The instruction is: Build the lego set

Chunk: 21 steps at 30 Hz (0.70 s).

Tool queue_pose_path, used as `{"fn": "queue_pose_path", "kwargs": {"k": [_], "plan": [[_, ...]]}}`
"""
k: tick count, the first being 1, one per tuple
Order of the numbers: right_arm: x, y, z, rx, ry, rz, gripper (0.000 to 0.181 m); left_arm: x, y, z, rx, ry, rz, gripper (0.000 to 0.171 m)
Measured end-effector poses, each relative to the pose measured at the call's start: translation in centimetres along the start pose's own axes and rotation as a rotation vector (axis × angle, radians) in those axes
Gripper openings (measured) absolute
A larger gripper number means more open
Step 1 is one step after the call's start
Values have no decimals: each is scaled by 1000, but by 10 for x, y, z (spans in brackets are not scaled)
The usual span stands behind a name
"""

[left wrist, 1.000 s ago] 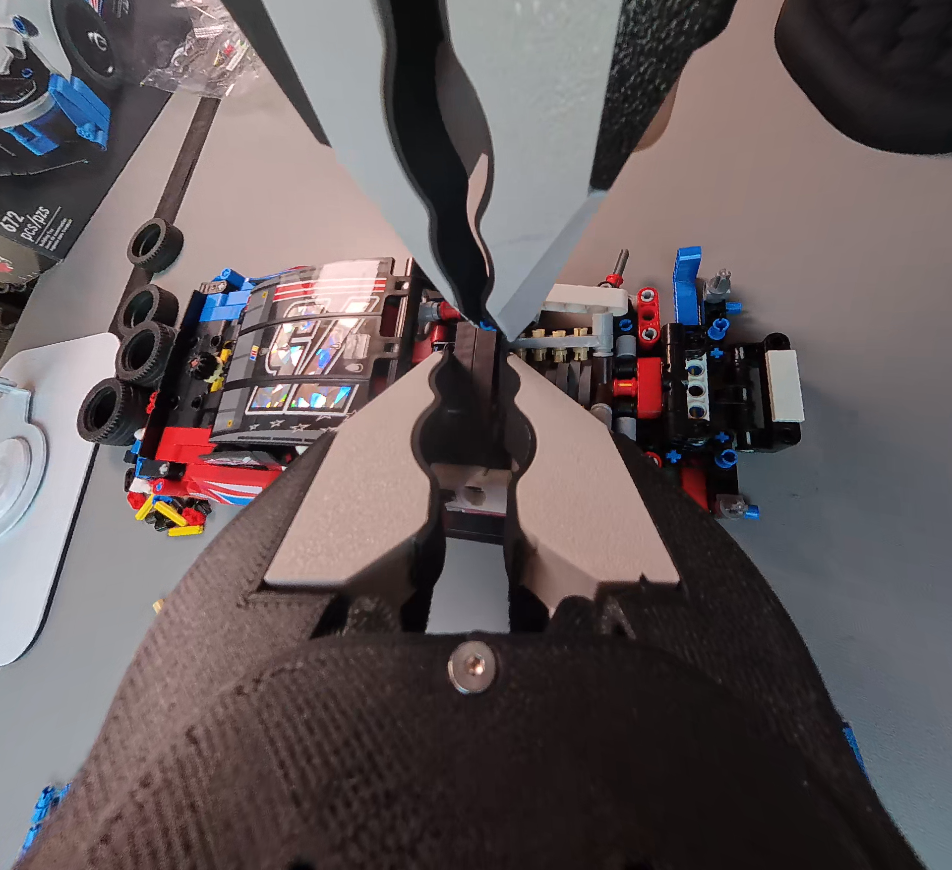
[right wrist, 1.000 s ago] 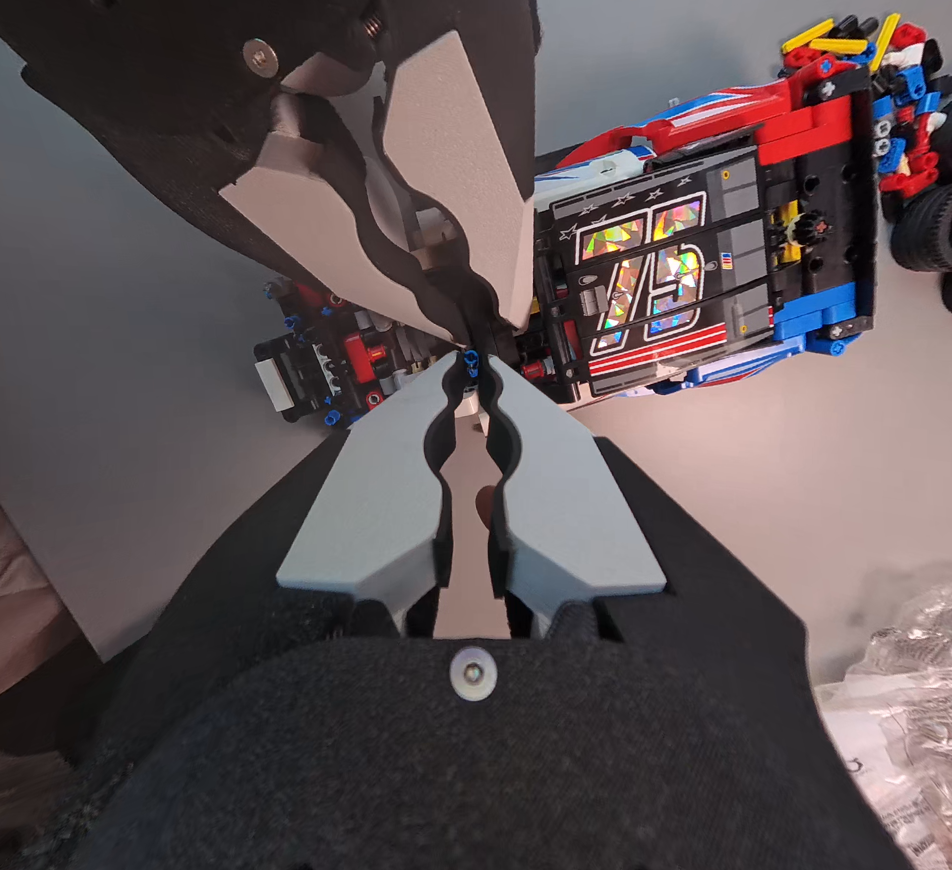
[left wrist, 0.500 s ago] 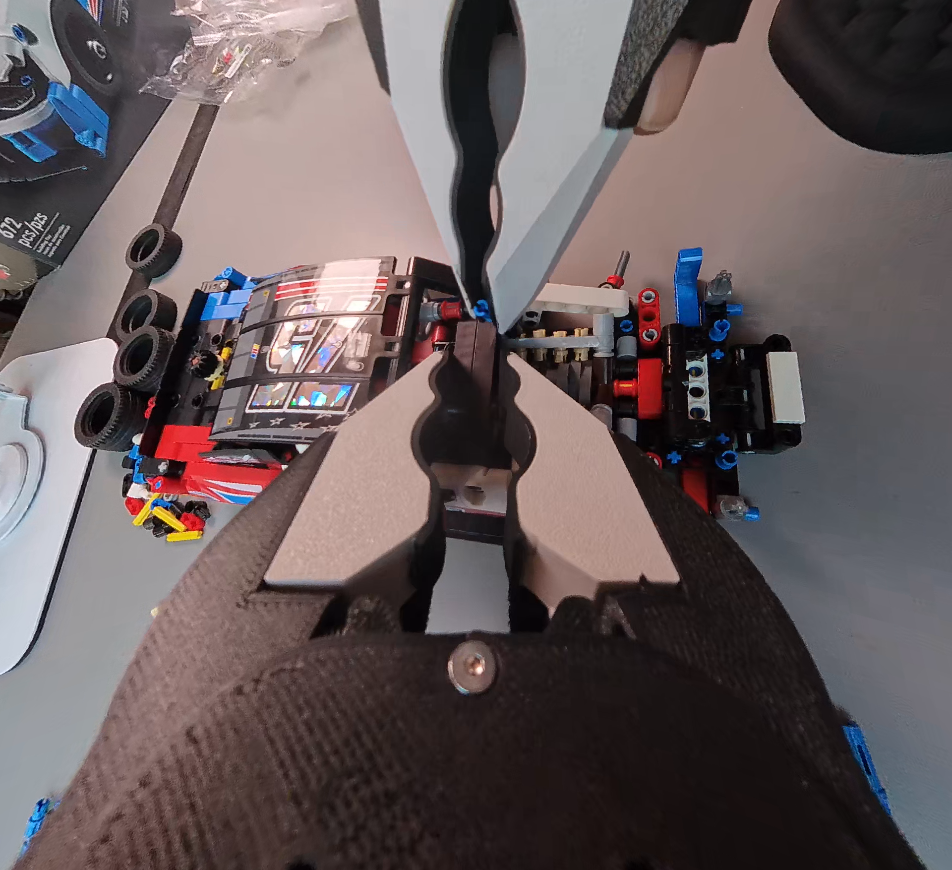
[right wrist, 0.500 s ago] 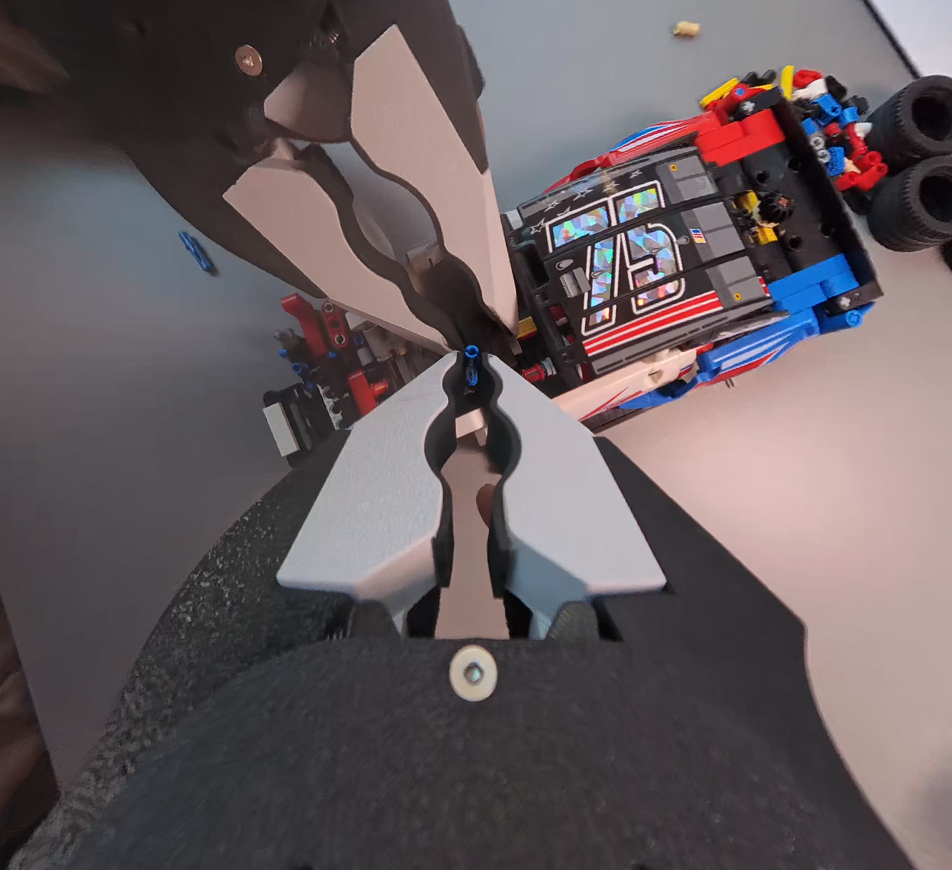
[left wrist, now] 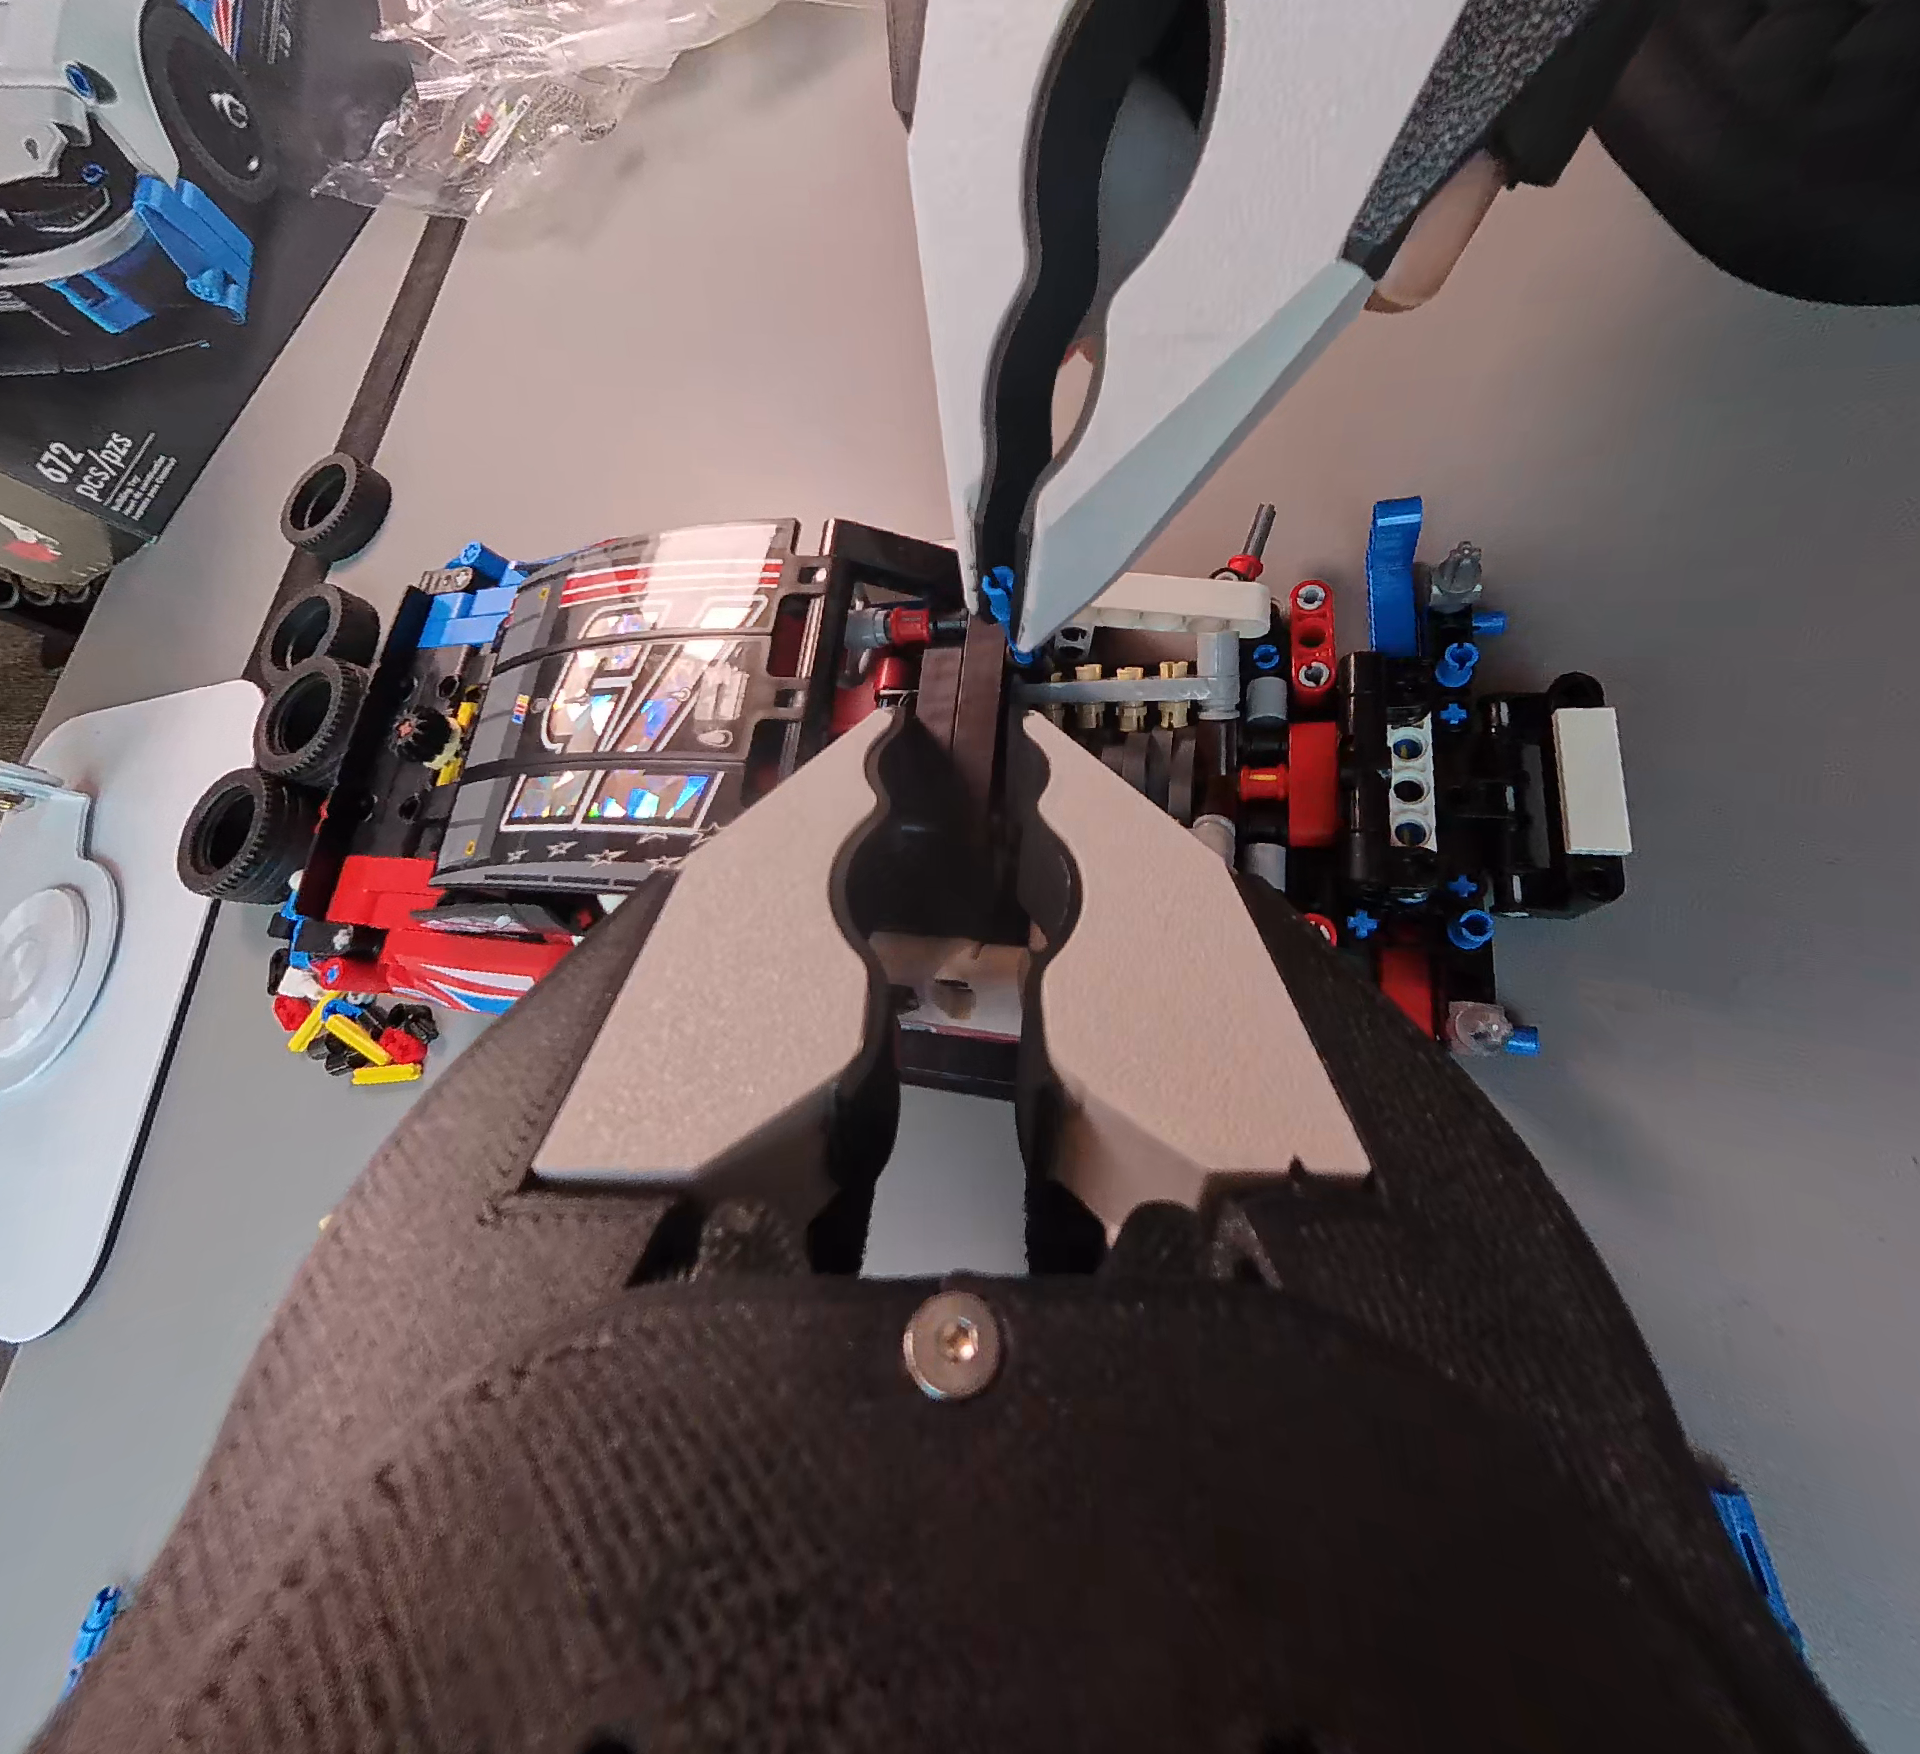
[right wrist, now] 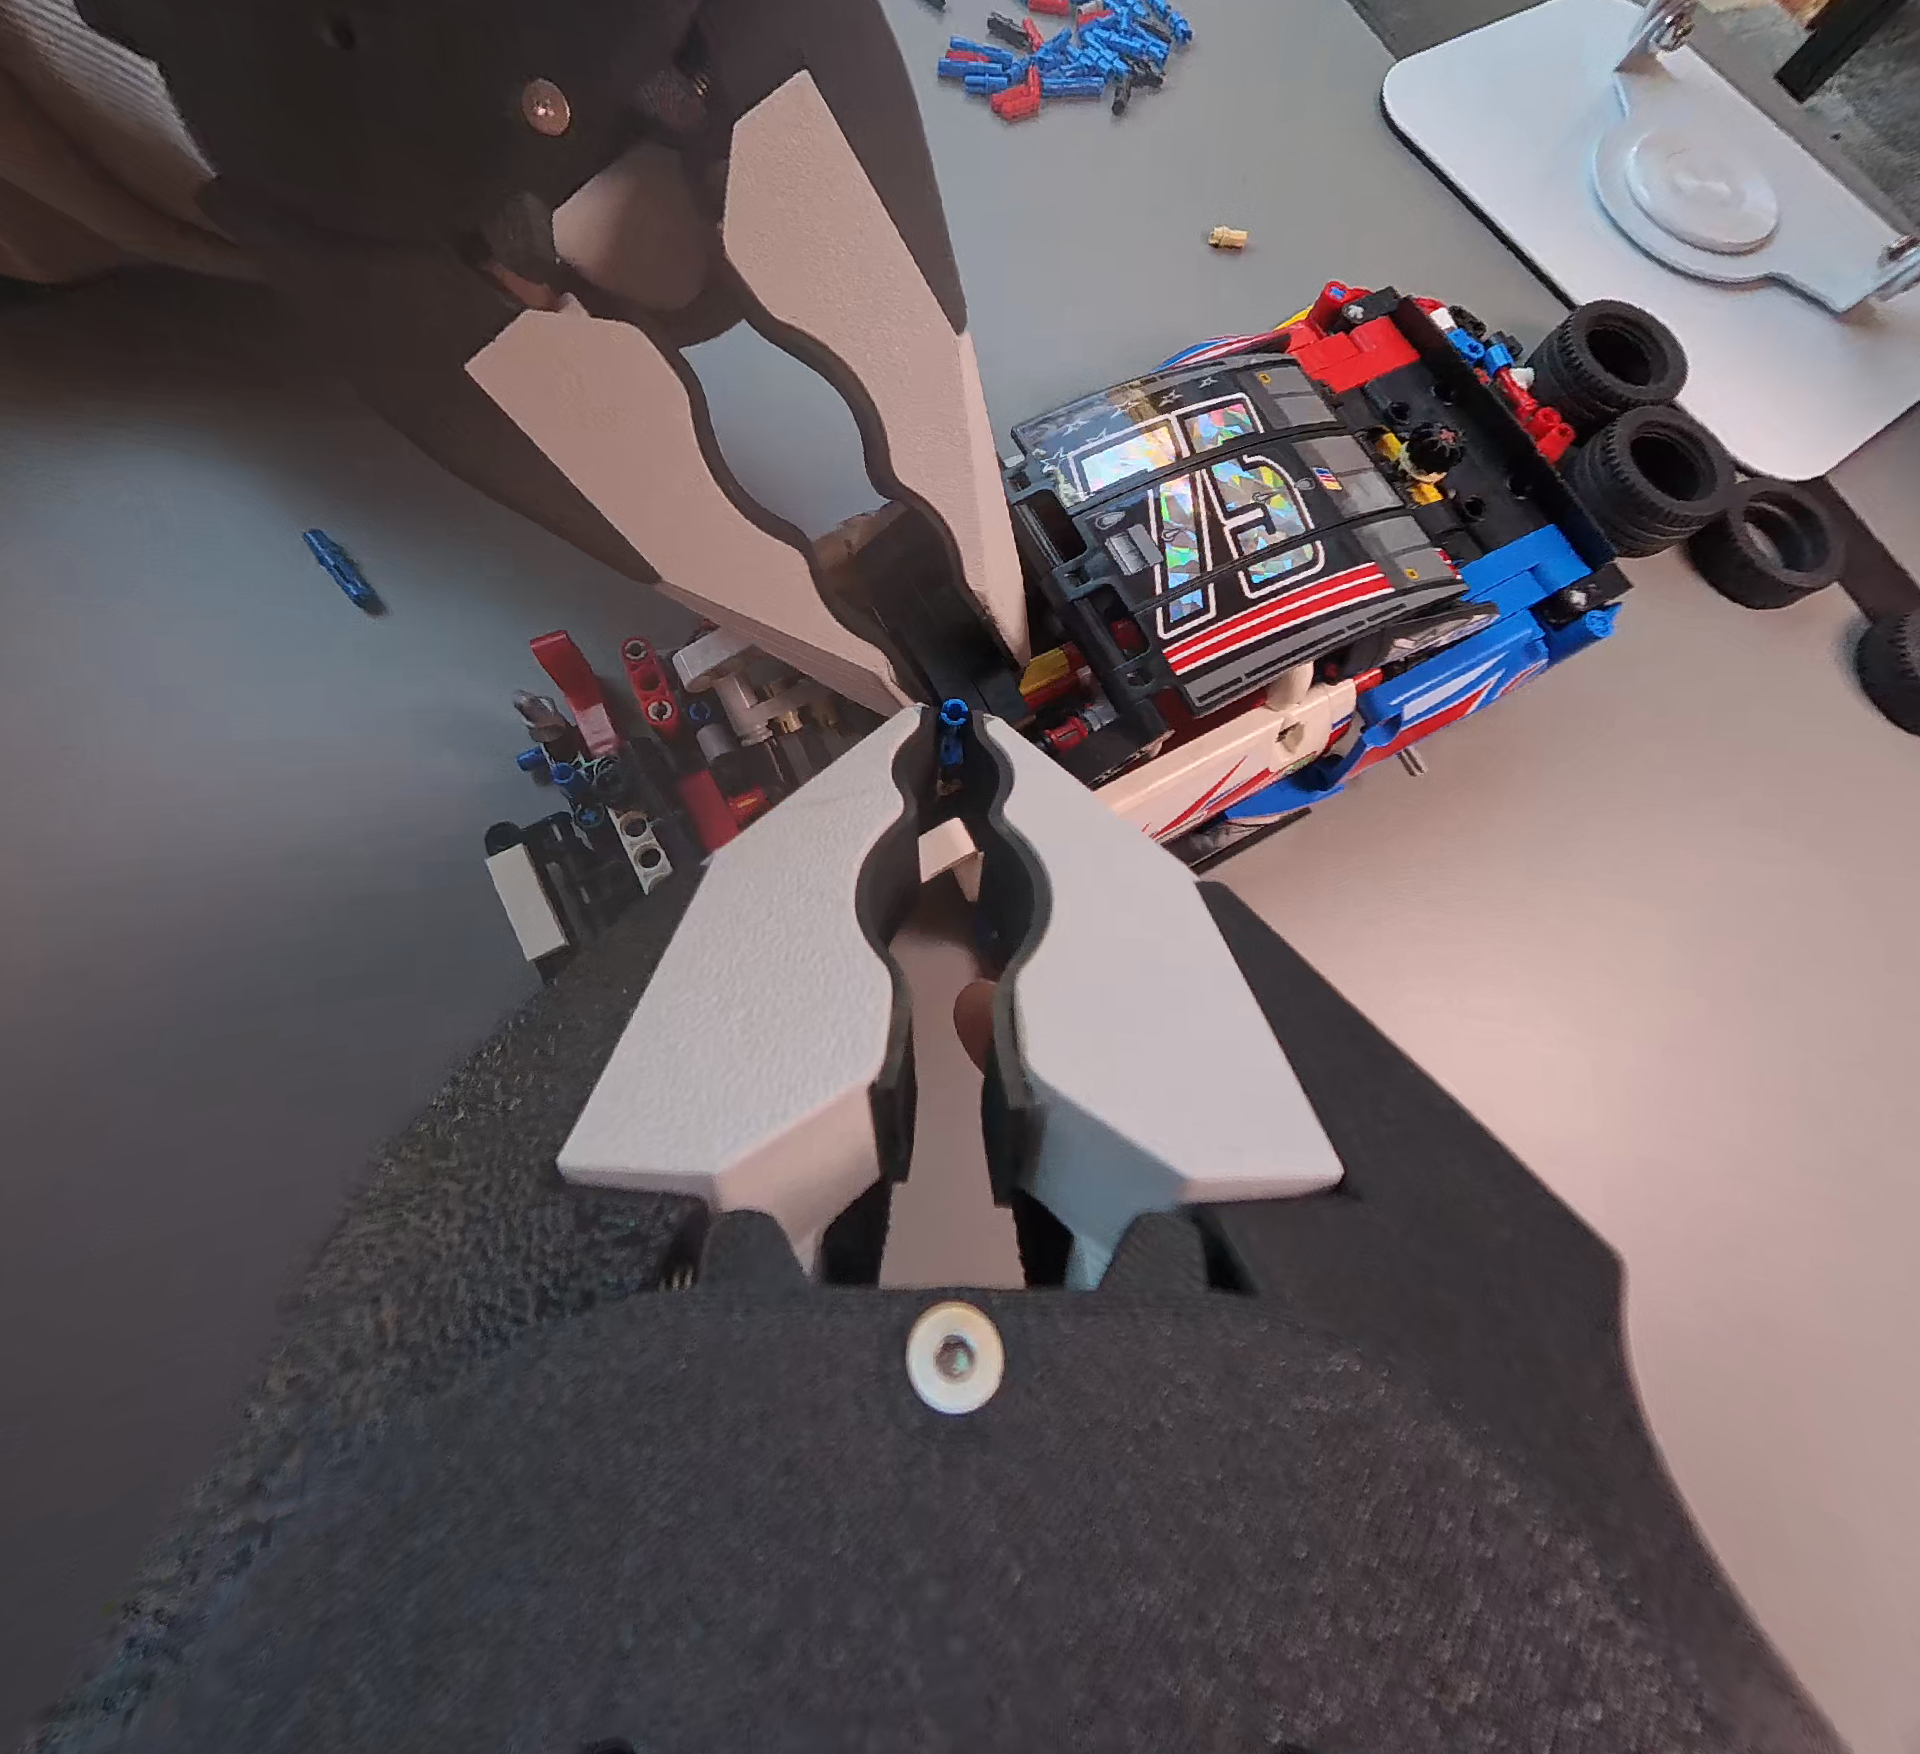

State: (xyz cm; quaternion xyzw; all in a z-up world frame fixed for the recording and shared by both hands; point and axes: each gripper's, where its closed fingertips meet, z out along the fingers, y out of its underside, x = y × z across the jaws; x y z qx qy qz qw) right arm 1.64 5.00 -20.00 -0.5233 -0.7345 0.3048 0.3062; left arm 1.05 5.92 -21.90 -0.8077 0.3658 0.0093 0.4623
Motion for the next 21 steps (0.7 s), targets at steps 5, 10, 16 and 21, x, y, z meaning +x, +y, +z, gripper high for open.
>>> {"fn": "queue_pose_path", "kwargs": {"k": [5, 10, 16, 21], "plan": [[-2, 0, 1, -78, -14, -50, 2, 0, 0, 0, 1, 2, -4, 16], [-1, 2, 1, -150, -10, -129, 2, -1, 0, 0, 2, -3, -2, 16], [-2, 2, 1, -254, -37, -178, 2, -1, -1, 1, 16, -8, -7, 16], [1, 3, 0, -349, -13, -231, 2, -3, -1, 2, 26, -10, -2, 16]]}}
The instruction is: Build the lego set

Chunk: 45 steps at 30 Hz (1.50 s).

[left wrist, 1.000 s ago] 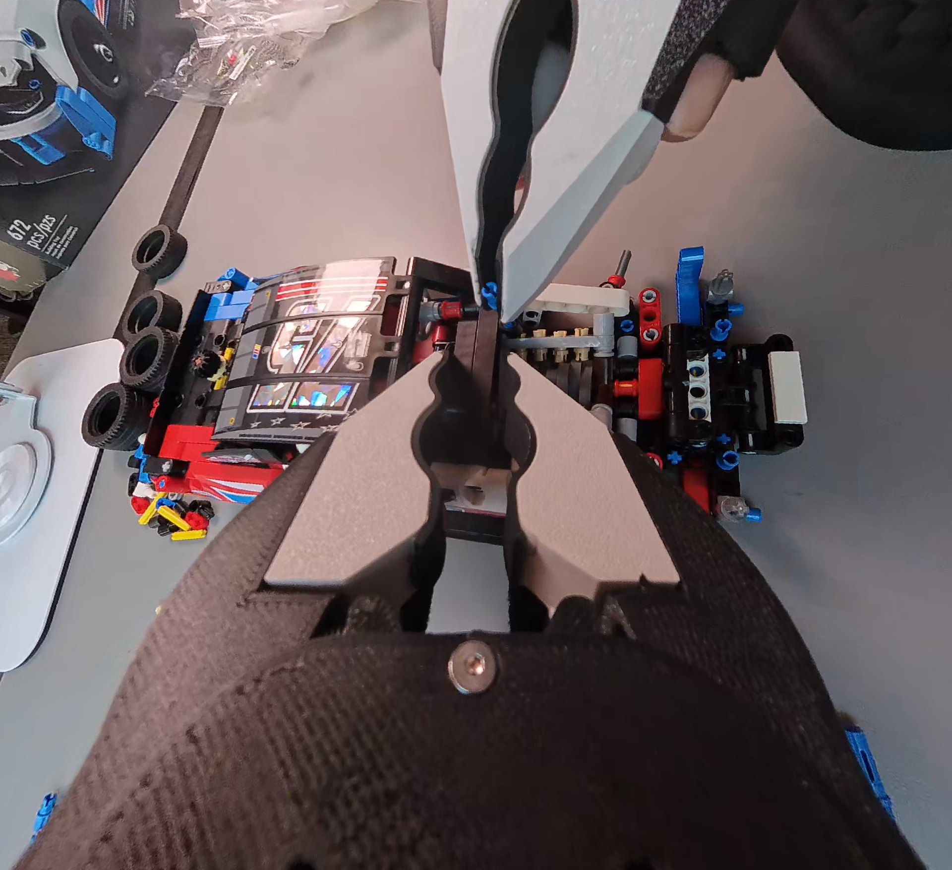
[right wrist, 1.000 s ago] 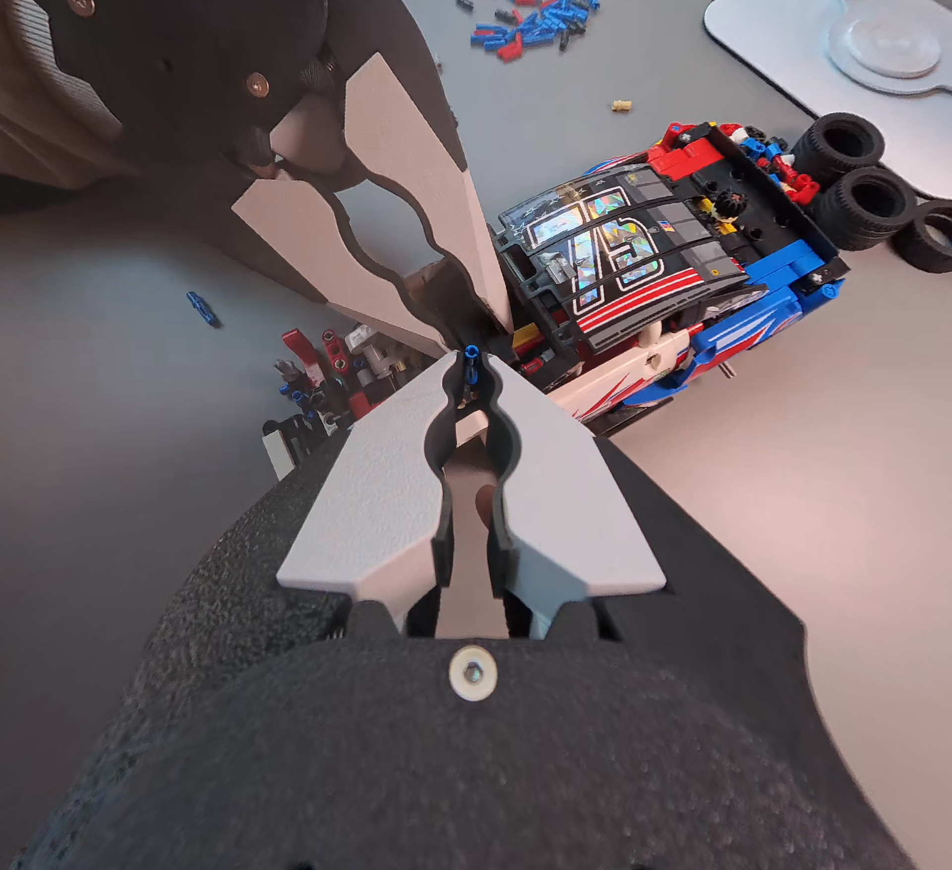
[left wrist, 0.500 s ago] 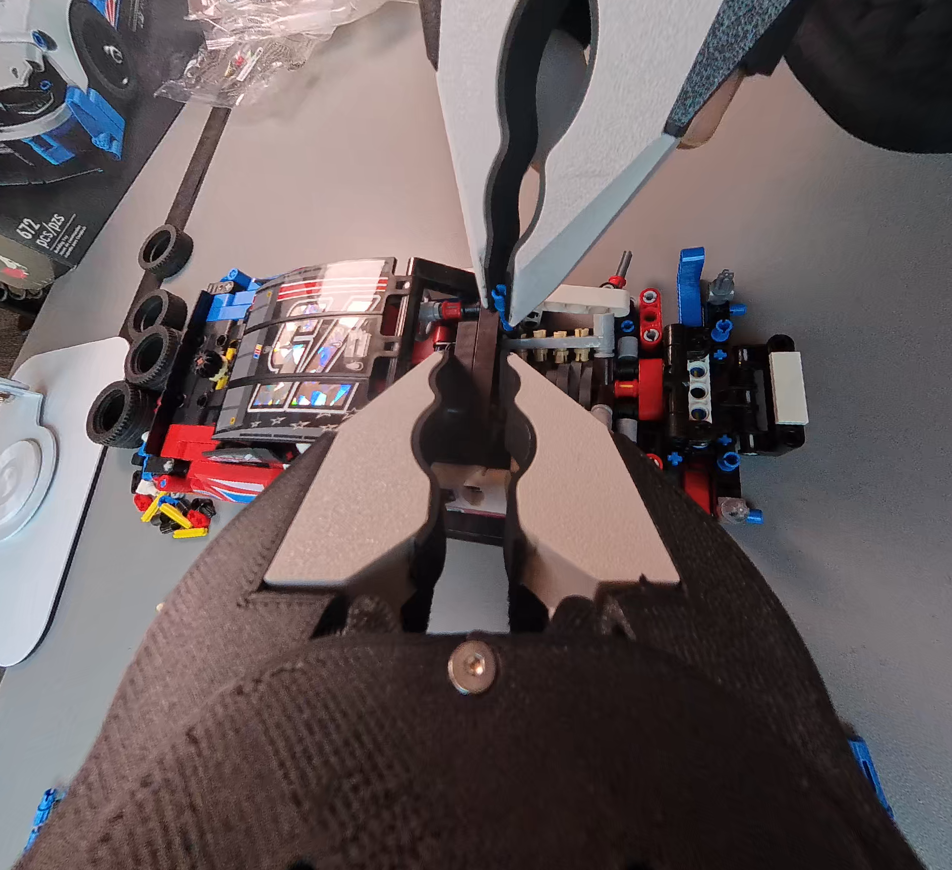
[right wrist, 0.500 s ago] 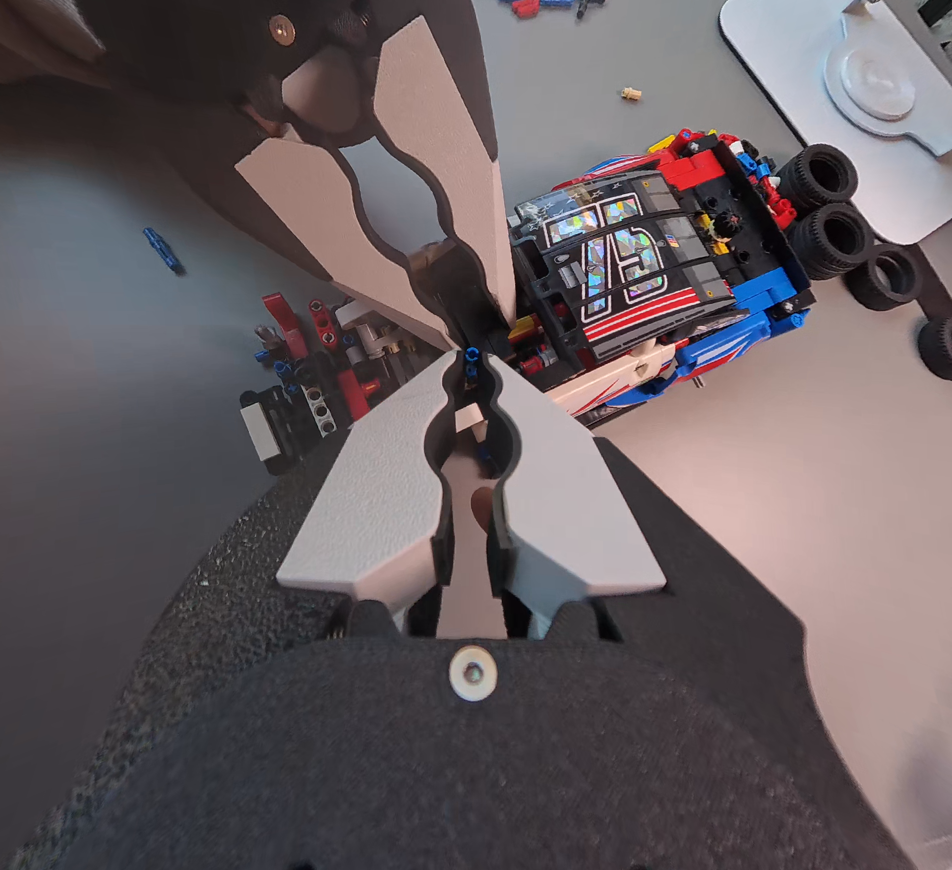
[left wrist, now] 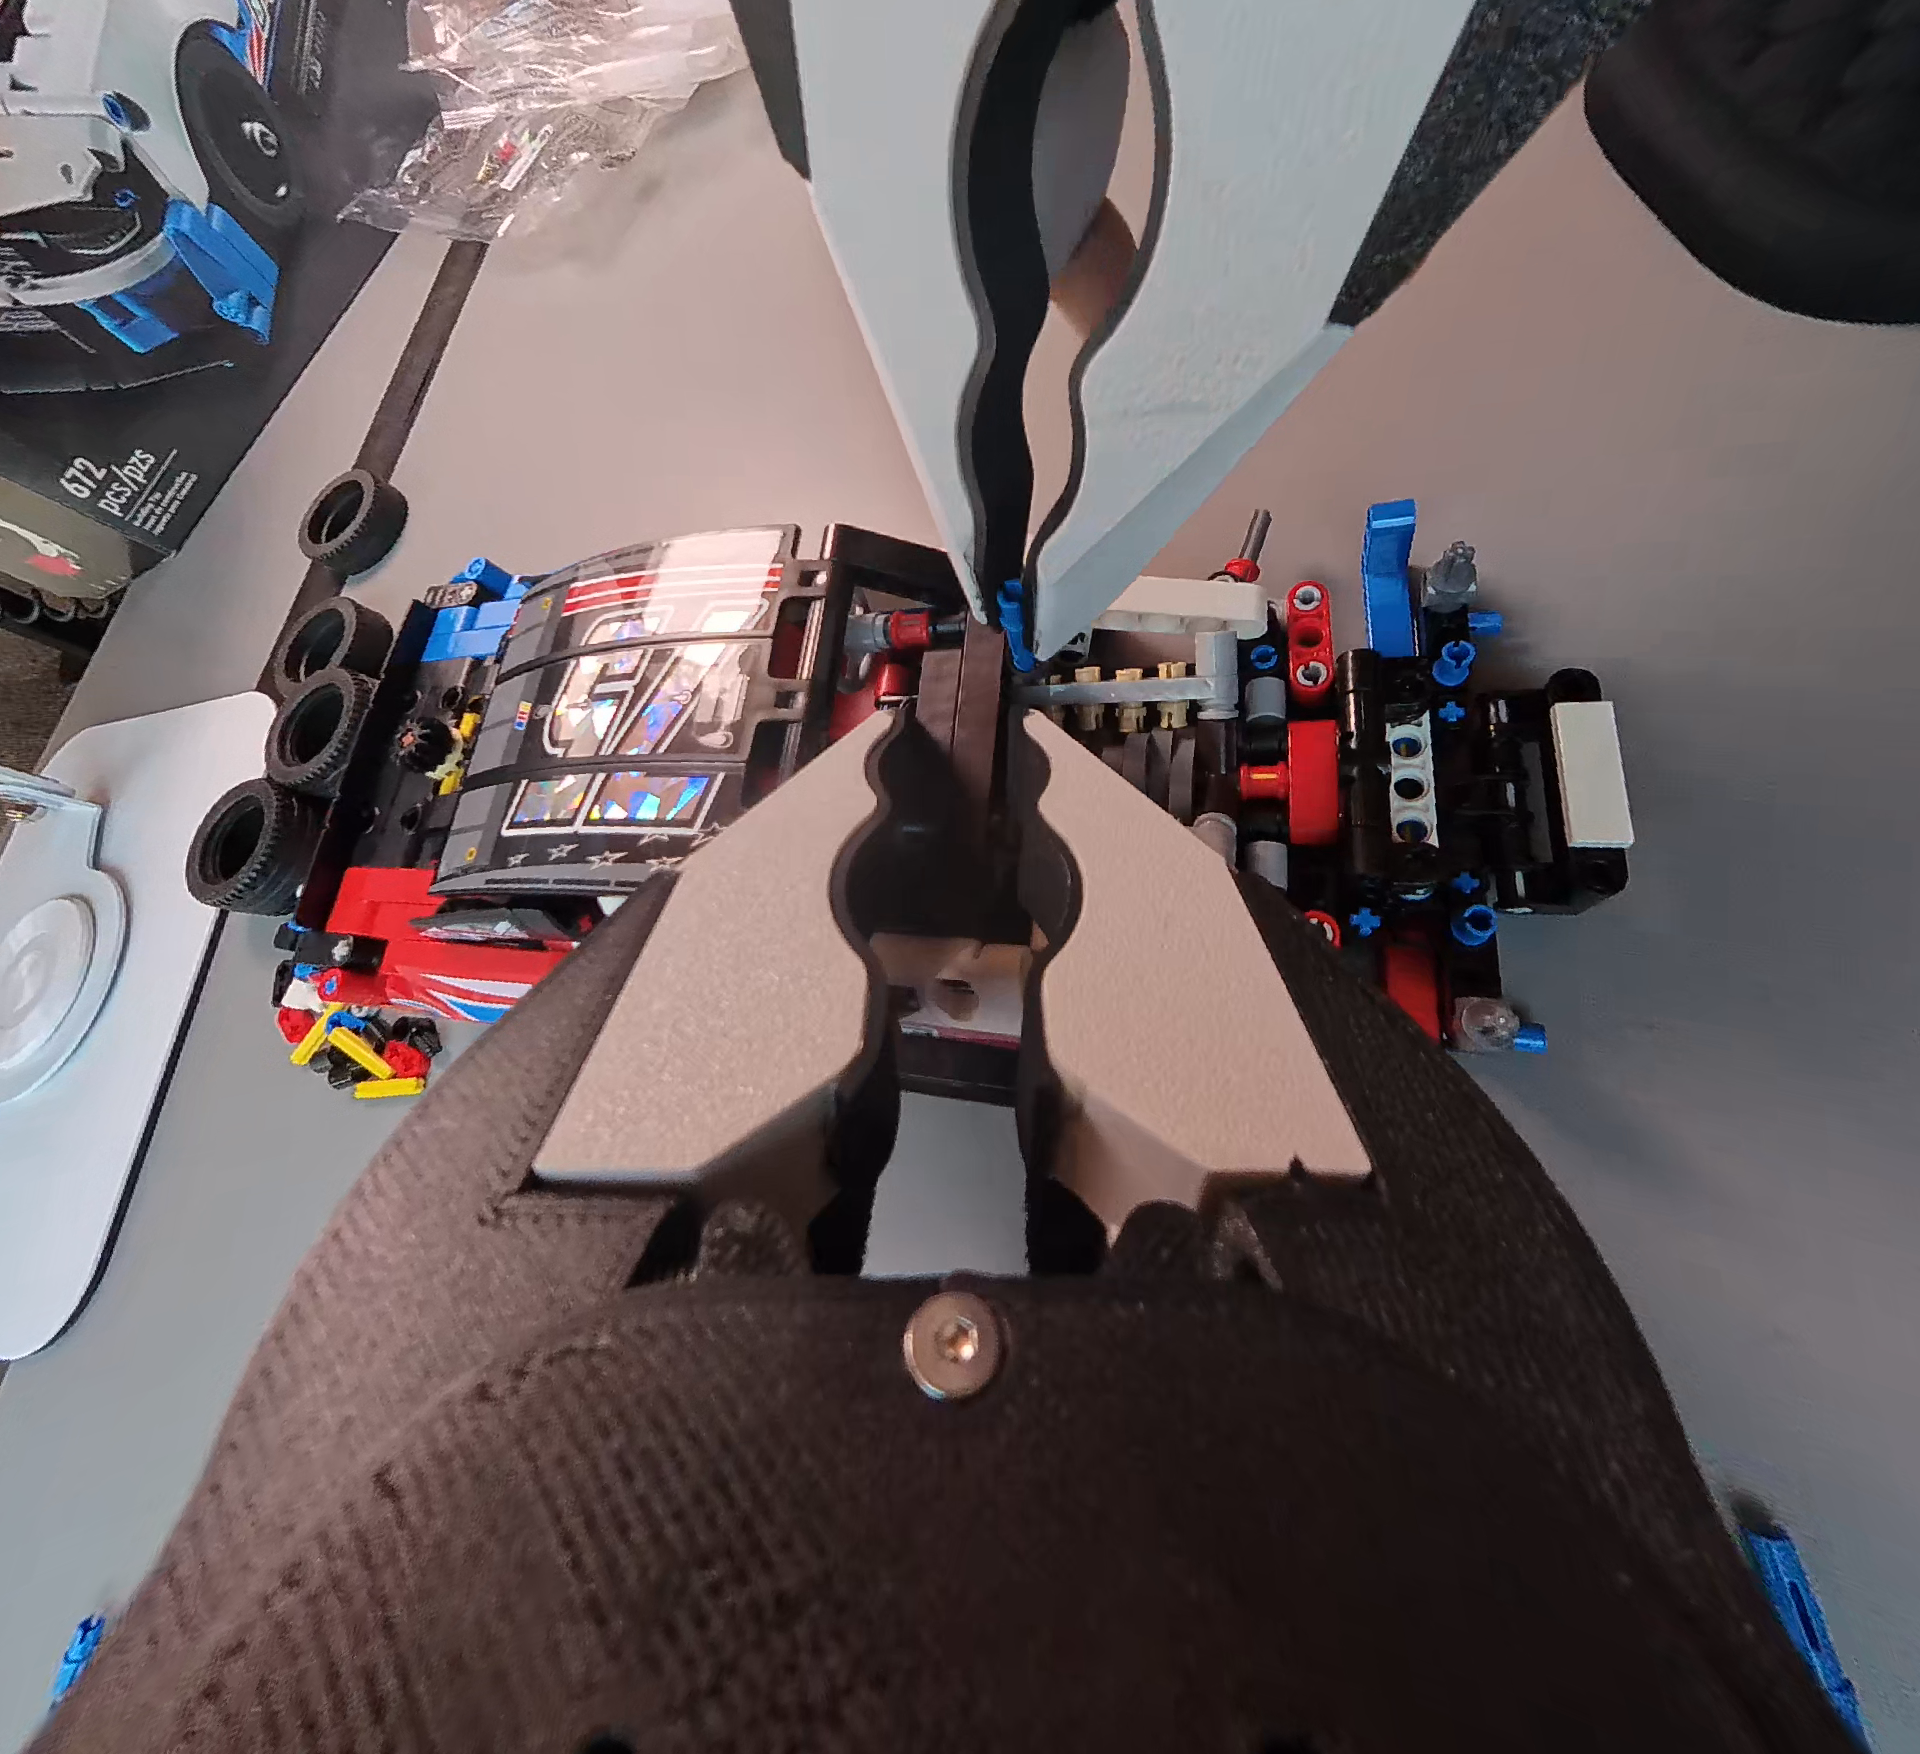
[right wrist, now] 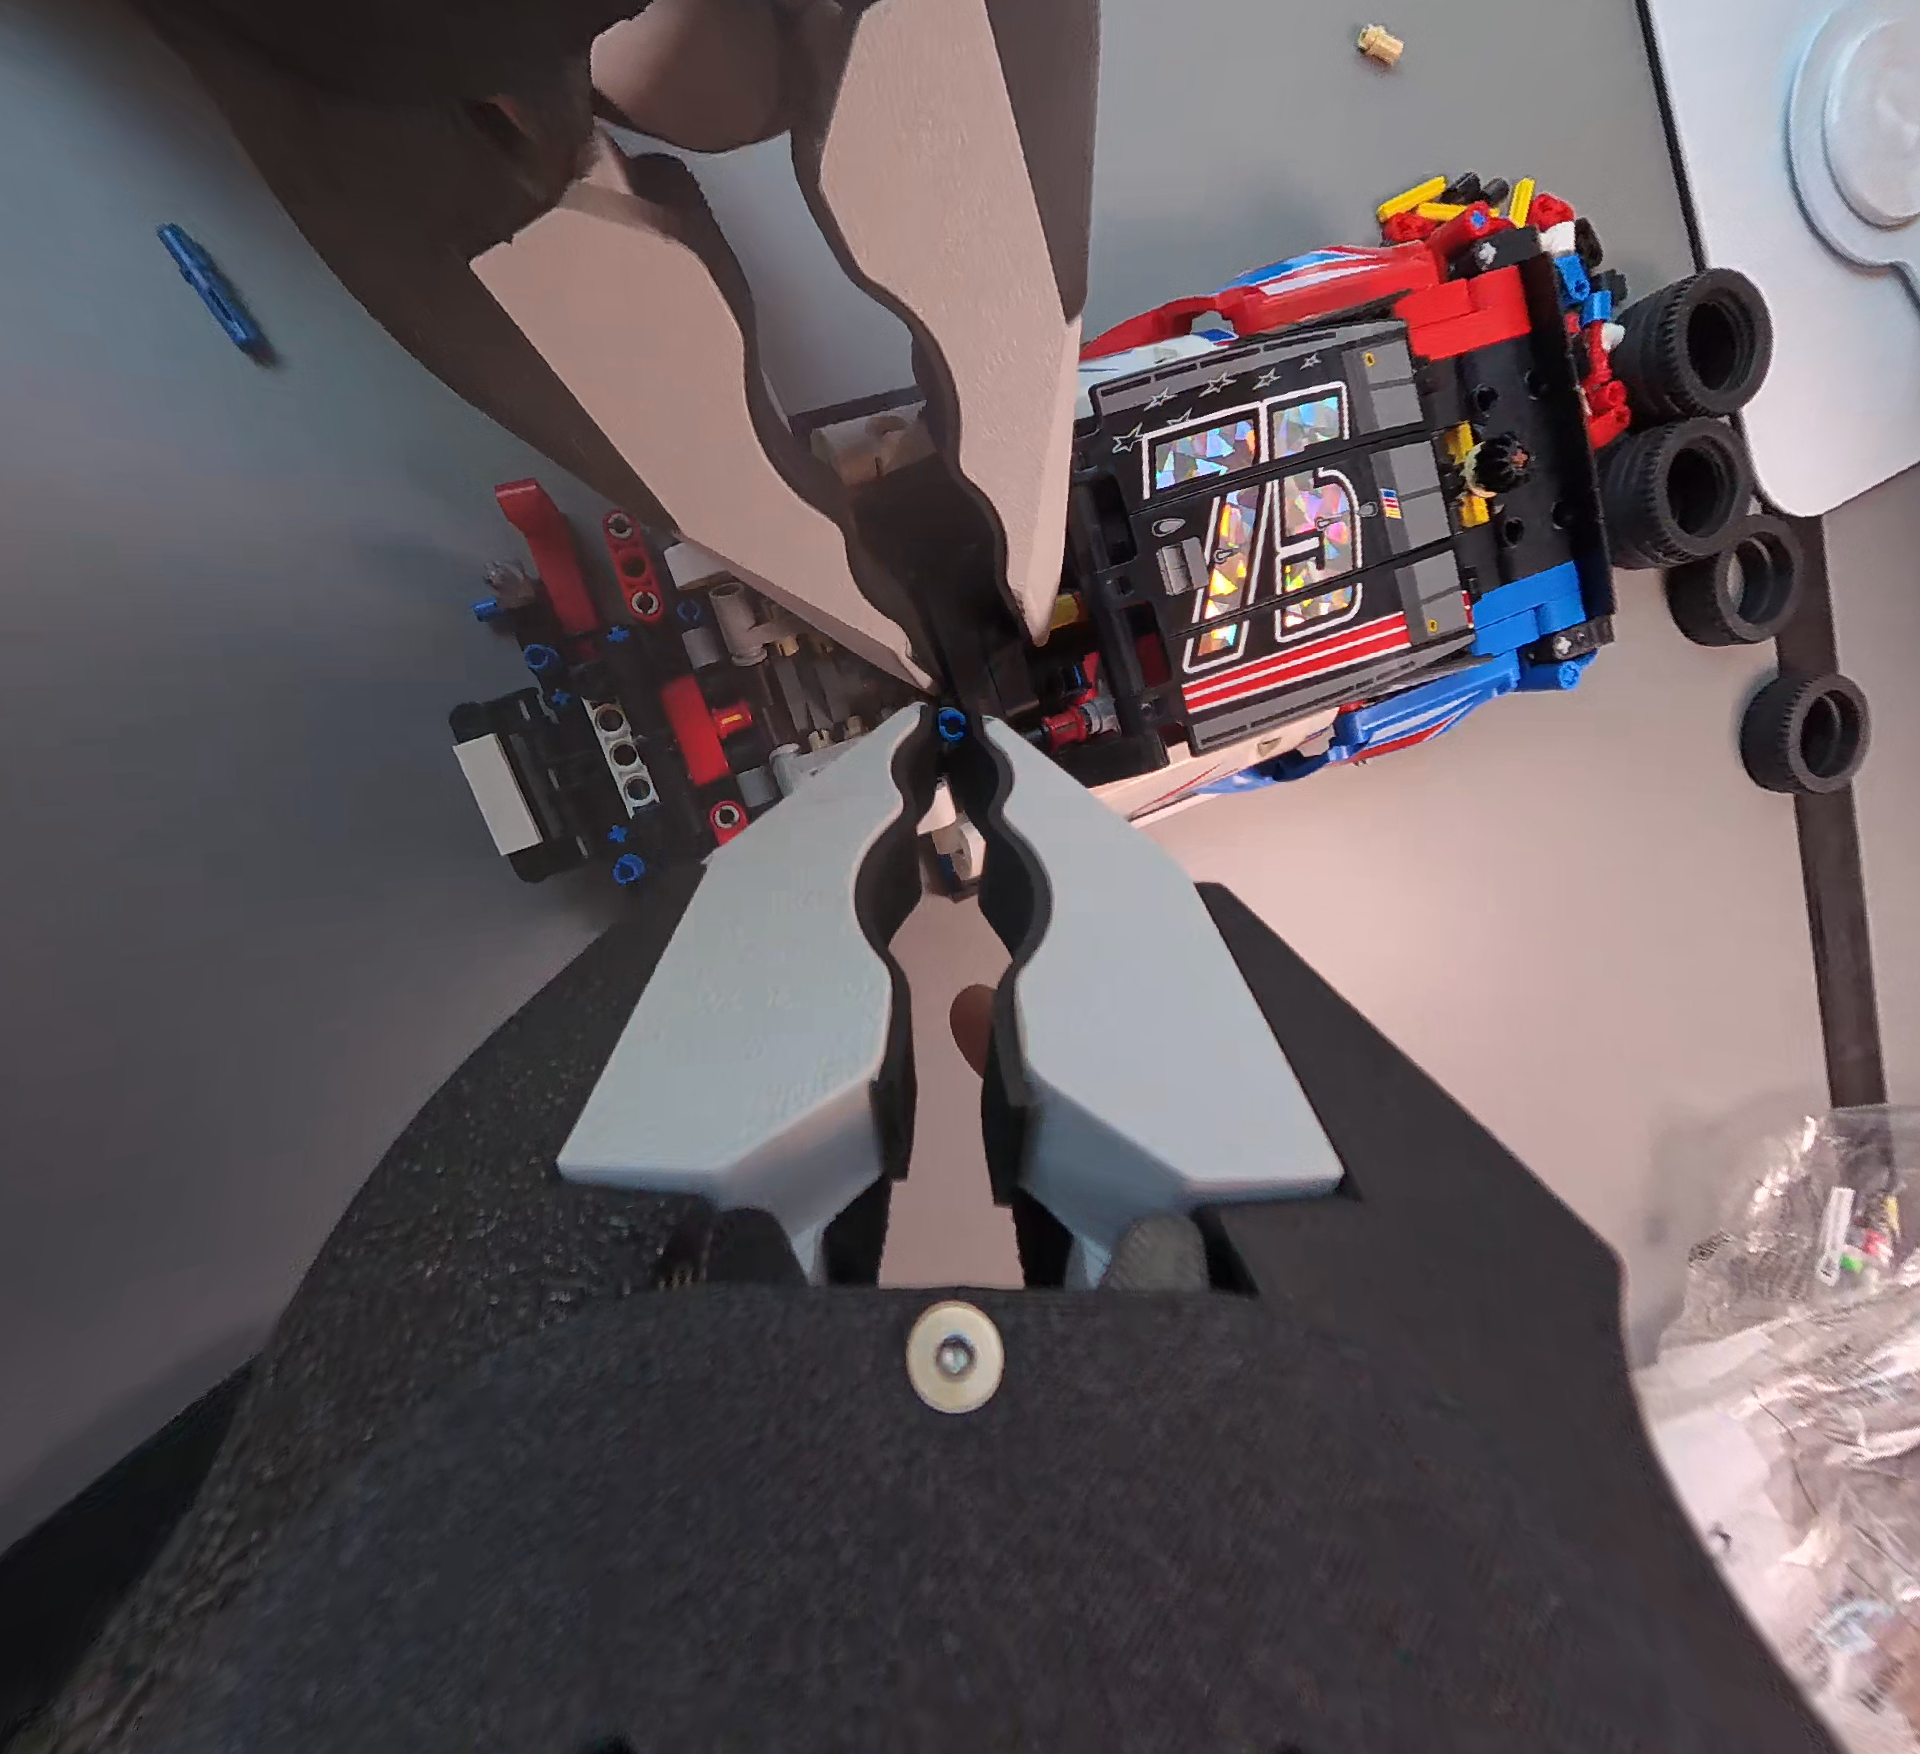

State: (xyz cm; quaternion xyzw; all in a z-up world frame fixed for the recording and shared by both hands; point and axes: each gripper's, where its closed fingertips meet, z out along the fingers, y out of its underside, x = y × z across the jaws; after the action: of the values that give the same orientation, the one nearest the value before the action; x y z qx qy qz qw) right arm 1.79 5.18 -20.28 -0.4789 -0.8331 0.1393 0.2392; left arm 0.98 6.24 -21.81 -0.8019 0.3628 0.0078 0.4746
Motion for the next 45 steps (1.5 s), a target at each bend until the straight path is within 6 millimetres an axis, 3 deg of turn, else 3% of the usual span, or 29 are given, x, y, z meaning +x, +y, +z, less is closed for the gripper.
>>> {"fn": "queue_pose_path", "kwargs": {"k": [18, 26, 39, 45], "plan": [[2, 4, 0, -227, 5, -12, 2, 0, -2, 0, 48, 31, -45, 16], [2, 15, -2, -273, -5, 5, 2, 0, -3, 0, 48, 25, -45, 16], [-2, 17, -4, -148, -12, 130, 2, 0, -3, -1, 67, 34, -57, 16], [0, 19, -6, -169, 7, 121, 2, 1, -4, -1, 75, 39, -51, 16]]}}
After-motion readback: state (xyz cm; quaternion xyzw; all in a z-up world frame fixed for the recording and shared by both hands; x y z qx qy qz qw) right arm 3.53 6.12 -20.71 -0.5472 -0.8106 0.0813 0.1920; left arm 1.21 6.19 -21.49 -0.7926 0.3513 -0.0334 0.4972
